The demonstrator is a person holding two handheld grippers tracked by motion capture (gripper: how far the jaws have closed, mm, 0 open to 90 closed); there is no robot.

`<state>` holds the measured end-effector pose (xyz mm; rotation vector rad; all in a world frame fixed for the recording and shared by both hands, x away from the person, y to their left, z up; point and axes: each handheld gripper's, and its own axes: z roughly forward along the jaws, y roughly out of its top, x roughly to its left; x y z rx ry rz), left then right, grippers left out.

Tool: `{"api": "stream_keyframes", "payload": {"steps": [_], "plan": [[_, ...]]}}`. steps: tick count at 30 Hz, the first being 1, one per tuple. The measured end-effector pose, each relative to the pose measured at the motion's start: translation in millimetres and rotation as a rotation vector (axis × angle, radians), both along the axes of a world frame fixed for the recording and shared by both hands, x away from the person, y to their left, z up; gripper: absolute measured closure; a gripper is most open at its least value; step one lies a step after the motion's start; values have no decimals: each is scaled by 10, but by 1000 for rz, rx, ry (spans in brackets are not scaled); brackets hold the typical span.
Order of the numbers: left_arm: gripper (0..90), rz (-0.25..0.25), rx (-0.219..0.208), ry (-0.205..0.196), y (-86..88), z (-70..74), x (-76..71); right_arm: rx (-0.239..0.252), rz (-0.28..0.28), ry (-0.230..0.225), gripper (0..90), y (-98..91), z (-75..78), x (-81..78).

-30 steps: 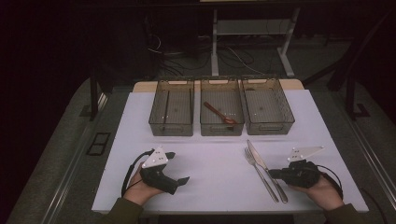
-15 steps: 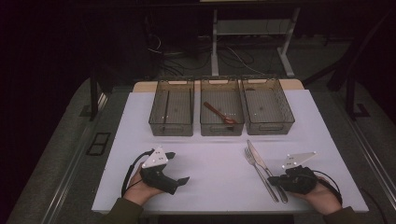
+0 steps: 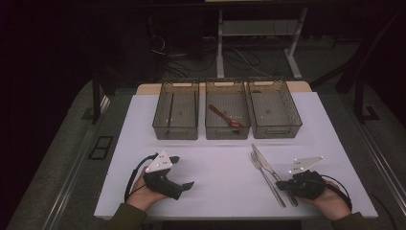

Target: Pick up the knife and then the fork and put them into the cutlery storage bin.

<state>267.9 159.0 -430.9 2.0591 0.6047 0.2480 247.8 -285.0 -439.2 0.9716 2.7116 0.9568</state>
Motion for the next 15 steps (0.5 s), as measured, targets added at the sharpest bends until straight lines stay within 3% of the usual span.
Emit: {"api": "stream_keyframes", "payload": {"steps": [15], "plan": [[0, 0, -5, 1, -13, -5, -1, -35, -80, -25, 890, -187, 3, 103]]}}
